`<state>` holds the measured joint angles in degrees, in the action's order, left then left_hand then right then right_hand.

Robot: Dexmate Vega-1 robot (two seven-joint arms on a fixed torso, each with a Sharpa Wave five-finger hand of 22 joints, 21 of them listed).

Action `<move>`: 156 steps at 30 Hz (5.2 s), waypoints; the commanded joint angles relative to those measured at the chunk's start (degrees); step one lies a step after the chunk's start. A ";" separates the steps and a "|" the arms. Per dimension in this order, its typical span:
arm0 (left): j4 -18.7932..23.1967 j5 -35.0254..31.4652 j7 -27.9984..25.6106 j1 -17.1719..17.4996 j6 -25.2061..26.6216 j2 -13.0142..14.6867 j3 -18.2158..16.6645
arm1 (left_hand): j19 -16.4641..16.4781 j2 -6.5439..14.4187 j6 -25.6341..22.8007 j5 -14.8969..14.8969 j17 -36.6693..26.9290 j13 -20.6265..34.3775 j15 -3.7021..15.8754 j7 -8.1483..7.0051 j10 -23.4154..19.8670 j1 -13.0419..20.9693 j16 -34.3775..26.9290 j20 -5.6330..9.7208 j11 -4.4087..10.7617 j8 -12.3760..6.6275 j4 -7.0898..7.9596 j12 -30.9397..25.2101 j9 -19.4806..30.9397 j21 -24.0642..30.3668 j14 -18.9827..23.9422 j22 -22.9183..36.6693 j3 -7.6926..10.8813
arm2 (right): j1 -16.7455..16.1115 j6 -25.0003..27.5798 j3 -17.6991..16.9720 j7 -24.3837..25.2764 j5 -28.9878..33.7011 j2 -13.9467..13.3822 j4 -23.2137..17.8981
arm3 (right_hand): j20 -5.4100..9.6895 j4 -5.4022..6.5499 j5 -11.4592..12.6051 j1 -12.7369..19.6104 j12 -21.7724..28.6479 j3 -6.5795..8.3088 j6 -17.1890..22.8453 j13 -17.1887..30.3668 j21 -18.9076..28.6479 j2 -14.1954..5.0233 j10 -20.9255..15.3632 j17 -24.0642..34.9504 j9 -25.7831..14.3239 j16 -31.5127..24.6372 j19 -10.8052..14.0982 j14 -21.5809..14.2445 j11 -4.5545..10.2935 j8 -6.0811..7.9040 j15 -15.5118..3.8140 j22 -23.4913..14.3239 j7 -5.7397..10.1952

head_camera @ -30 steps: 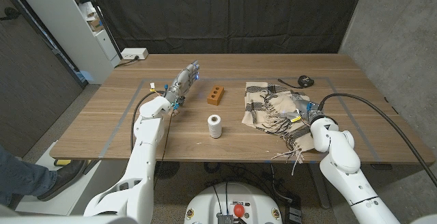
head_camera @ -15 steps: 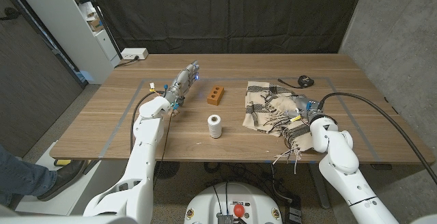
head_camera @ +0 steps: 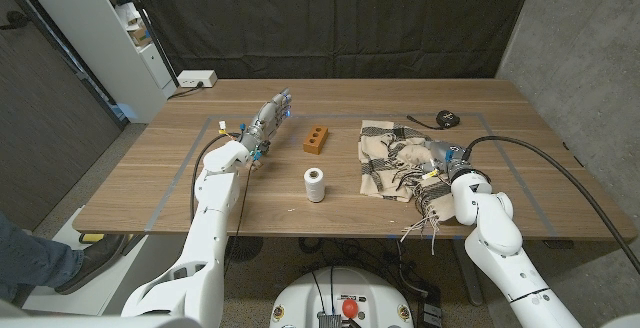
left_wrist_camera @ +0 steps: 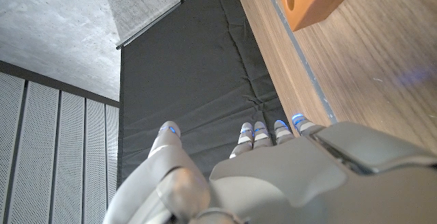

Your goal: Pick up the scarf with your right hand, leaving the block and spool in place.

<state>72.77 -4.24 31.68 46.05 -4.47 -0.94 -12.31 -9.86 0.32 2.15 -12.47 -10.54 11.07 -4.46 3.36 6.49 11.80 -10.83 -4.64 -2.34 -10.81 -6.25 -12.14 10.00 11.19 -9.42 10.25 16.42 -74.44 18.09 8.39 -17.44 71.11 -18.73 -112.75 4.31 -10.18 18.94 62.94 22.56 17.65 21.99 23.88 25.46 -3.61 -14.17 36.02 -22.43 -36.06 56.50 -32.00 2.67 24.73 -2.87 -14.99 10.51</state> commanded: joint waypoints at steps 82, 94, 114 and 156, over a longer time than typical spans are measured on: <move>0.55 1.05 1.12 0.33 -0.30 0.68 -0.56 | -4.02 0.61 0.20 0.04 -0.05 0.12 0.13 -0.10 0.29 -0.03 -0.03 0.19 0.24 -0.04 -0.13 0.07 0.32 0.26 -0.48 0.30 -0.33 | -3.38 -4.09 -4.01 5.26 3.17 4.17 -13.73 | 8.23 1.70 -8.38 14.91 18.75 -2.60 8.34 34.47 29.04 -3.54 -3.71 33.85 -20.18 -9.39 -0.12 -12.18 4.29 15.80 -9.75 -9.04 -0.02; 0.60 1.46 1.21 0.56 -0.65 0.76 -0.77 | -4.04 0.65 0.19 0.05 -0.04 0.12 0.13 -0.10 0.30 -0.02 -0.02 0.26 0.24 -0.04 -0.17 0.06 0.32 0.27 -0.55 0.29 -0.36 | -3.70 -4.88 -5.12 4.50 2.52 5.02 -16.18 | 8.24 1.75 -8.44 14.97 18.79 -2.54 8.79 35.11 30.22 -3.61 -4.44 33.88 -20.67 -9.62 -0.25 -13.09 4.56 16.36 -9.69 -8.77 -0.09; 0.24 1.48 1.31 0.44 -1.15 0.68 -0.55 | -4.20 0.73 0.21 0.07 -0.04 0.12 0.11 -0.06 0.32 0.03 -0.03 0.39 0.31 -0.04 -0.23 0.06 0.32 0.24 -0.57 0.29 -0.38 | -3.02 -5.89 -6.62 1.57 2.21 6.14 -19.66 | 8.23 2.02 -8.46 14.38 18.39 -2.74 9.33 35.68 32.07 -3.56 -5.32 33.99 -20.92 -10.11 -0.54 -14.00 4.41 16.91 -9.58 -8.13 -0.19; 0.95 1.00 0.68 0.74 -0.52 0.46 -0.38 | -4.41 0.88 0.24 0.10 -0.03 0.11 0.12 -0.01 0.41 0.16 -0.02 0.47 0.29 -0.04 -0.38 0.07 0.32 0.23 -0.65 0.28 -0.43 | -0.90 -8.79 -8.30 1.10 2.29 7.12 -21.63 | 8.23 1.74 -8.43 14.44 17.24 -2.59 9.98 36.90 35.70 -3.17 -6.46 33.95 -21.62 -10.46 -1.54 -14.38 4.52 17.96 -9.54 -6.38 -0.21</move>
<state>72.84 -3.18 32.68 46.33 -5.34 -0.44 -12.57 -9.86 0.79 2.35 -12.48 -10.41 11.06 -4.27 3.17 6.49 11.79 -10.83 -4.63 -2.34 -10.81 -6.48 -12.14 10.00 11.19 -9.61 10.24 16.19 -76.11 10.39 0.19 -17.01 73.91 -11.78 -134.77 8.19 -8.20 10.27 76.50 39.93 14.85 31.32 60.64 60.68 -6.35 -19.86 69.91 -43.88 -46.20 55.39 -44.07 7.16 42.21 -2.90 -21.32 10.43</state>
